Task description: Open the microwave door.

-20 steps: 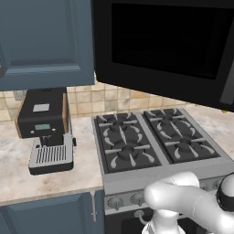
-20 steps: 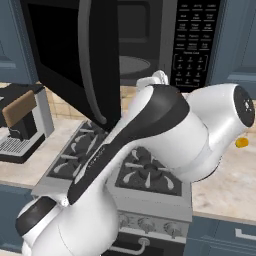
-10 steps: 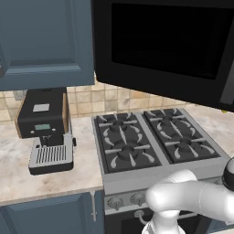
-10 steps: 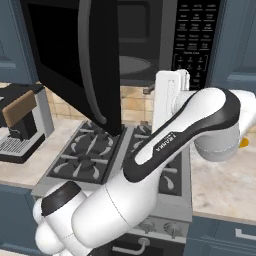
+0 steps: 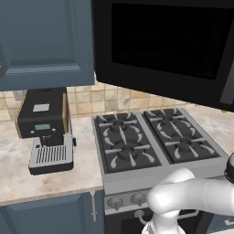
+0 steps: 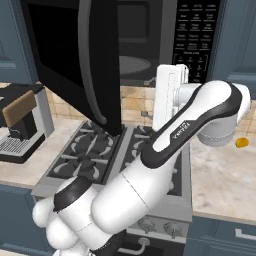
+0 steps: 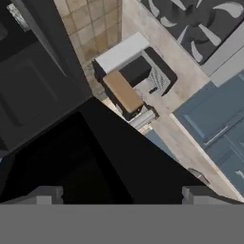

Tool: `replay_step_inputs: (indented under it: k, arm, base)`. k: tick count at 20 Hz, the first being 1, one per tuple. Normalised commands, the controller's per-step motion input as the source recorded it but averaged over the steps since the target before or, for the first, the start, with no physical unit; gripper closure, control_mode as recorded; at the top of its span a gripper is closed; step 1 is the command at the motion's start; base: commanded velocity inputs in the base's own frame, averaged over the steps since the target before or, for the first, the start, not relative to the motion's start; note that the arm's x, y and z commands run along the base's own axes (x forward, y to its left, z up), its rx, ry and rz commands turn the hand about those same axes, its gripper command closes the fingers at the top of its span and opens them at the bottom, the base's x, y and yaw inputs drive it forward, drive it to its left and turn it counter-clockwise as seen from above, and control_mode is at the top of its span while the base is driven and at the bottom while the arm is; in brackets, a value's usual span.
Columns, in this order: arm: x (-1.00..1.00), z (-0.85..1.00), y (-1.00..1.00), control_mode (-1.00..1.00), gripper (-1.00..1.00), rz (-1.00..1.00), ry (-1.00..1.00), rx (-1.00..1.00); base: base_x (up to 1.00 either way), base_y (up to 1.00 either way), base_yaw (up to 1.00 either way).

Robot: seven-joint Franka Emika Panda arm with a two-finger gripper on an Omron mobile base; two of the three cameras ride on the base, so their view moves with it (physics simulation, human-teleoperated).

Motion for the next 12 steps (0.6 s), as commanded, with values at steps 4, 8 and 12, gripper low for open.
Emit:
replay_step_inputs:
  k: [4, 8, 12]
  arm:
    - [0.00, 0.02, 0.44, -1.00, -1.00, 0.00, 0.00, 0.00]
    - [-0.12, 0.08, 0.46, -1.00, -1.00, 0.00, 0.00, 0.00]
    - [-0.37, 0.11, 0.39, -1.00, -1.00, 0.00, -0.02, 0.00]
  base:
    - [0.00, 0.00, 0.00]
    - [0.00, 0.00, 0.00]
    - [0.00, 0.00, 0.00]
